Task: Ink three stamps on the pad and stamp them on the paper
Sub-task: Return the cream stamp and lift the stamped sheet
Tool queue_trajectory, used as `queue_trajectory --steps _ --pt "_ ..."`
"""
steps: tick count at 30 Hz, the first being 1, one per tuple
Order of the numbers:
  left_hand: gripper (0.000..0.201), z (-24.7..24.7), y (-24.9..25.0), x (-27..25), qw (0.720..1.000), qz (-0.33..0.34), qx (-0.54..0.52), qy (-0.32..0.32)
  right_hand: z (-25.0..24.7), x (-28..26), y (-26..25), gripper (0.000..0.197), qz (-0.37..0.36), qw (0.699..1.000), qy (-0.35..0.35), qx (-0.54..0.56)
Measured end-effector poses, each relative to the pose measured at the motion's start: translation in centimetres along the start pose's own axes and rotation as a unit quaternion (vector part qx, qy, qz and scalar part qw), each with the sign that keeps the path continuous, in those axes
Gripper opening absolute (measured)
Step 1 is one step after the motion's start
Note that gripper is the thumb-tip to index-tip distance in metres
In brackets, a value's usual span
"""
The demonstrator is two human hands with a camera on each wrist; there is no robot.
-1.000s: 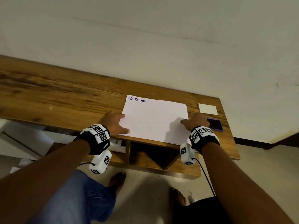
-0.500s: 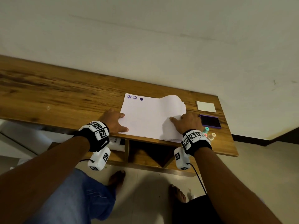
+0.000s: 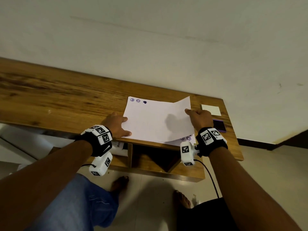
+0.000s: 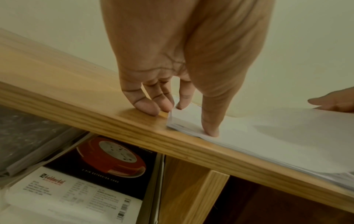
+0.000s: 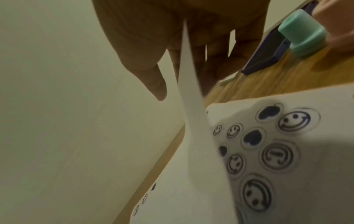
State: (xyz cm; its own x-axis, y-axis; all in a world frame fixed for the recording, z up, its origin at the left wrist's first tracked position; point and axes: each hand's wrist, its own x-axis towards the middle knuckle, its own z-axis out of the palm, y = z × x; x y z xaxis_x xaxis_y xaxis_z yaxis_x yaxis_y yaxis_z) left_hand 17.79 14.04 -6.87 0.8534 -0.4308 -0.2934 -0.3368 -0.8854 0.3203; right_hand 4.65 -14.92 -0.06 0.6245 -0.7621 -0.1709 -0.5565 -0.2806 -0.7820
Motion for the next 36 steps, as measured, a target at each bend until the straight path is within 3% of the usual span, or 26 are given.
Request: queue_trajectory --steps 5,10,13,15,18,22,25,27,31,36 --pt "0.089 -0.3 0.2 -0.1 1.0 0.003 0.002 -0.011 -1.3 1.4 0.0 0.029 0.025 0.997 -0.074 -0.027" --pt "0.088 -0.9 0.6 -0.7 1.0 -0.001 0.002 -0.019 -1.9 1.5 -0.4 0.026 -0.052 0.992 -0.095 -0.062" --pt "0.075 -1.8 1.0 -1.4 0.992 -0.013 -0.12 -0.024 -3.0 0.9 -0.8 0.021 -0.068 0.992 -0.1 0.03" --pt "0.065 -2.7 1.3 -1.9 0.972 -0.034 -0.231 0.011 -3.9 0.5 -1.1 0.02 -0.075 0.988 -0.101 0.091" --pt "0.066 -4.8 1.9 -2.8 0.935 -0.064 -0.342 0.07 -5.6 -0.7 -2.0 0.024 -0.091 0.973 -0.107 0.183" --pt "0.029 -7.9 3.6 -4.3 0.833 -0.035 -0.549 0.055 -7.9 -2.0 -2.6 0.013 -0.107 0.957 -0.112 0.247" --pt "0.007 -10.8 5.3 -5.9 0.788 -0.006 -0.603 0.119 -9.8 -2.9 -2.8 0.008 -0.121 0.952 -0.105 0.261" --pt "0.005 -12.6 6.3 -6.9 0.776 0.019 -0.614 0.143 -11.2 -3.5 -3.1 0.006 -0.124 0.95 -0.104 0.267" --pt "0.015 -15.9 7.6 -9.0 0.775 0.071 -0.608 0.158 -14.1 -4.1 -4.3 0.008 -0.118 0.944 -0.114 0.285" --pt "0.025 -18.4 8.6 -11.3 0.766 0.098 -0.608 0.184 -16.8 -5.5 -6.4 0.02 -0.211 0.949 -0.068 0.223"
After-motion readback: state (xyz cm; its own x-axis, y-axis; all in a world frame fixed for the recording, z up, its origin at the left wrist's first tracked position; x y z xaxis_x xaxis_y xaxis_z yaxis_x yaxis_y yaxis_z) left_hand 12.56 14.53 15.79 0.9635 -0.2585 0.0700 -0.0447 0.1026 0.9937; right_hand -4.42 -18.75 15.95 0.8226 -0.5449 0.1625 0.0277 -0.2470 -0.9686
